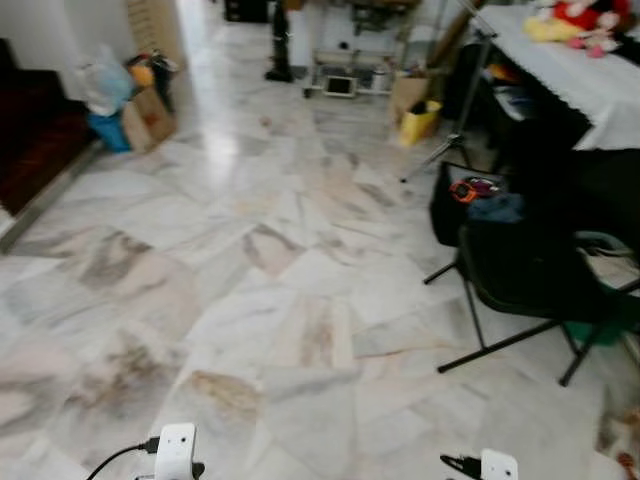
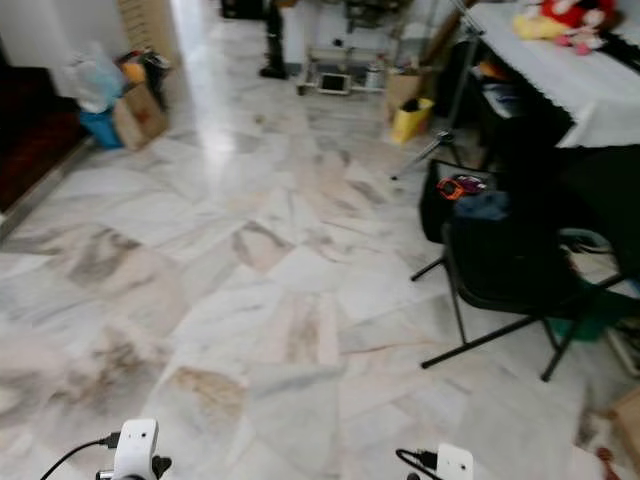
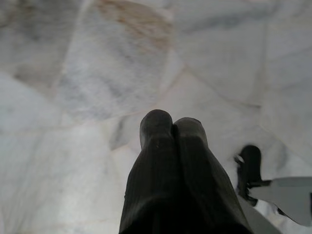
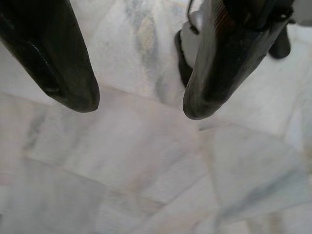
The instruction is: Hang keys on a hook
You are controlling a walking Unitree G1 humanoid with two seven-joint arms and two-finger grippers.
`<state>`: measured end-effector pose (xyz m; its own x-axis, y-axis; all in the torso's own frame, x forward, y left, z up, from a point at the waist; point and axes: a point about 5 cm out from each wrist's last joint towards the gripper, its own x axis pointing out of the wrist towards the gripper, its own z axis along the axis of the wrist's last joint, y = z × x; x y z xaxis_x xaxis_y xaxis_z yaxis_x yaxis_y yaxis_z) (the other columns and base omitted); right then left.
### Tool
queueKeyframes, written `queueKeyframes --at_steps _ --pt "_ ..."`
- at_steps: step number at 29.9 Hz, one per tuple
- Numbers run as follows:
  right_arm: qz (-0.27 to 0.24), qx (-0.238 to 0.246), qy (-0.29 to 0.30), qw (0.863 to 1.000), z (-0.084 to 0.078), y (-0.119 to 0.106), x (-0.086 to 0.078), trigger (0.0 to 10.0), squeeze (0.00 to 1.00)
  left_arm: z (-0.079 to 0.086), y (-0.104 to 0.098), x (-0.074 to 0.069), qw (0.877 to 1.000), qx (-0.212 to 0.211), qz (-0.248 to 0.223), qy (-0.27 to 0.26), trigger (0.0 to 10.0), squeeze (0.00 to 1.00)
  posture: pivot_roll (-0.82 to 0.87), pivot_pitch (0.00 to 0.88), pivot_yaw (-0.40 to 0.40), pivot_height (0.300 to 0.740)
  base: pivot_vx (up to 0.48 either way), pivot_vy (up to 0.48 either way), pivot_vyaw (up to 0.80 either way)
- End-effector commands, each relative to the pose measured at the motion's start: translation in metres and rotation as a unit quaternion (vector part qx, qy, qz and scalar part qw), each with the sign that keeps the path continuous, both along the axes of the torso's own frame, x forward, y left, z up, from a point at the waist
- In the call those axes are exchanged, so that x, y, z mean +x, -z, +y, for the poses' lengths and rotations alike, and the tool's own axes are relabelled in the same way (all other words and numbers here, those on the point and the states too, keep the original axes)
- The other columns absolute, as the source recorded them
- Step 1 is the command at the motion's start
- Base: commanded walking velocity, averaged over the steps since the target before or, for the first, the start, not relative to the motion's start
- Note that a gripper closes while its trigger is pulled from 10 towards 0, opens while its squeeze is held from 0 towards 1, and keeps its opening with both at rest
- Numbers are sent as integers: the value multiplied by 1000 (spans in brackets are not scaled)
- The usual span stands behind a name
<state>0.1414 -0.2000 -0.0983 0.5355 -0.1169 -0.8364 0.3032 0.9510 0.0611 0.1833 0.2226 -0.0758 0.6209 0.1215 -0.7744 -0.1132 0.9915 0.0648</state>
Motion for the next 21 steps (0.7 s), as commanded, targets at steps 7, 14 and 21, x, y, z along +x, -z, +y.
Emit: queueKeyframes --at_steps 7,14,21 --pt "-10 -4 4 1000 -5 -1 0 10000 0 -11 3 -1 1000 -12 1 11 10000 0 120 0 -91 740 0 0 -775" --pt "-14 -2 6 1000 -3 -2 4 10000 0 -14 2 3 1000 -17 -5 13 10000 0 129 0 -76 740 0 0 -775" --pt "-20 -8 8 1000 0 -3 5 10000 0 -12 3 -1 1000 -14 1 26 10000 0 126 0 -51 740 0 0 -775"
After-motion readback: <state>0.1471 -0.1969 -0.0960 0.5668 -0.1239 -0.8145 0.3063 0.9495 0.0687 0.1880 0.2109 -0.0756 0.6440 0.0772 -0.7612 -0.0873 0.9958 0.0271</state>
